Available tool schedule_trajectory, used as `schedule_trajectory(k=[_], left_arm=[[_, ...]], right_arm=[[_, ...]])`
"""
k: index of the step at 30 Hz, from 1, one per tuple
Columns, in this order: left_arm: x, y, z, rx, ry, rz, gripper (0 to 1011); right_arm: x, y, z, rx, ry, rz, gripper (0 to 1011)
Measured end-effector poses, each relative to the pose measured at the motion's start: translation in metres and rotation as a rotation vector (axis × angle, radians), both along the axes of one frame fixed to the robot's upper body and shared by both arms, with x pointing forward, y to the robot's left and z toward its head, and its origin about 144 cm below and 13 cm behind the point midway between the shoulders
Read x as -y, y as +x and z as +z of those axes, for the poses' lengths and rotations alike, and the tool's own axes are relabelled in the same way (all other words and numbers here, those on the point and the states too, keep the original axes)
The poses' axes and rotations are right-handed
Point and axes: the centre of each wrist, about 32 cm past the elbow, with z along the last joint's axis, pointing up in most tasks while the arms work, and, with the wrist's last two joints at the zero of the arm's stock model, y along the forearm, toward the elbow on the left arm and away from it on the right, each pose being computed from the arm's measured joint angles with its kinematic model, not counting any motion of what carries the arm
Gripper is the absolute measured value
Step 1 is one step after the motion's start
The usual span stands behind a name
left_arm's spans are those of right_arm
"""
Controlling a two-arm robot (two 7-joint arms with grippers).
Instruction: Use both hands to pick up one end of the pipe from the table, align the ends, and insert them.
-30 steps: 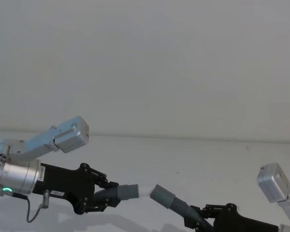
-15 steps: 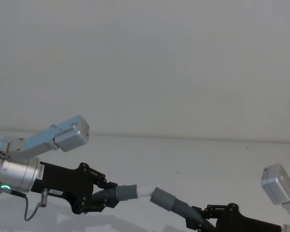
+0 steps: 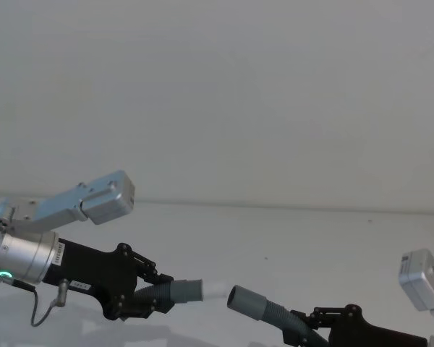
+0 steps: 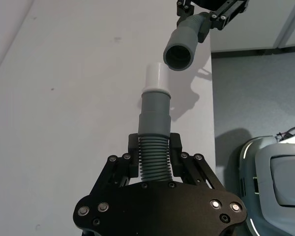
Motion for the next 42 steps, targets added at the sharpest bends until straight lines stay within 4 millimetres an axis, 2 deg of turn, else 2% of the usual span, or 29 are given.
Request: schedule_trajectory(k=[26,42], left_arm=[[0.001,0.003,0.021,-0.019,0.062,-0.051,329],[0.002,0.004,0.024,-0.034,0.083,-0.065,329]], right_arm=[[0.001,0.005,-0.004,0.025,-0.062,0.002,251],[0.005,0.008,-0.004,0.029,-0.083,-0.012,251]])
